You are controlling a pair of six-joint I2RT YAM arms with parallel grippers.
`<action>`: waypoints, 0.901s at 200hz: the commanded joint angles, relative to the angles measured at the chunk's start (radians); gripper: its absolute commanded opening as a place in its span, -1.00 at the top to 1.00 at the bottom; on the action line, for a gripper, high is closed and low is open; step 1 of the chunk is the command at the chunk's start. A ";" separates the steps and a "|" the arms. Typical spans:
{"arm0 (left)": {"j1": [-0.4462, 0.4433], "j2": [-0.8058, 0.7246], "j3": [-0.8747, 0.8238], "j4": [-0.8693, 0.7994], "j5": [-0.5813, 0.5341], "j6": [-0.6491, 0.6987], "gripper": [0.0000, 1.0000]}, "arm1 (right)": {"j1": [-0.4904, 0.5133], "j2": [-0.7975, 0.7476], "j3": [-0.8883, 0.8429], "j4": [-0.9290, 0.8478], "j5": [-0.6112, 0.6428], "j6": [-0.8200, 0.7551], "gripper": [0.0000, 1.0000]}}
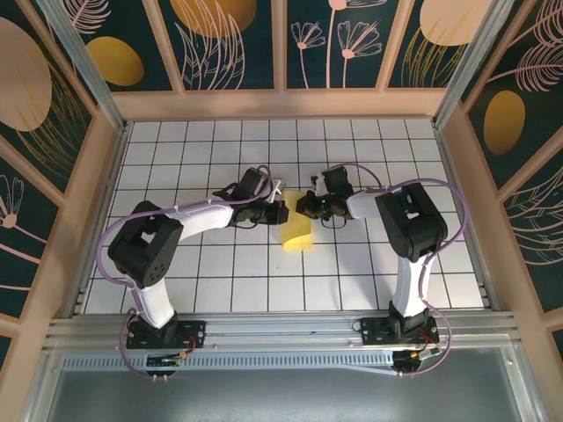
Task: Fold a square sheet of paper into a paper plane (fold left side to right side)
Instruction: First fold the square sheet of paper in half at the center of the table.
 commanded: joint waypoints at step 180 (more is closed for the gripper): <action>-0.015 0.030 -0.238 0.027 0.088 0.022 0.91 | -0.012 0.070 0.002 -0.099 0.093 -0.044 1.00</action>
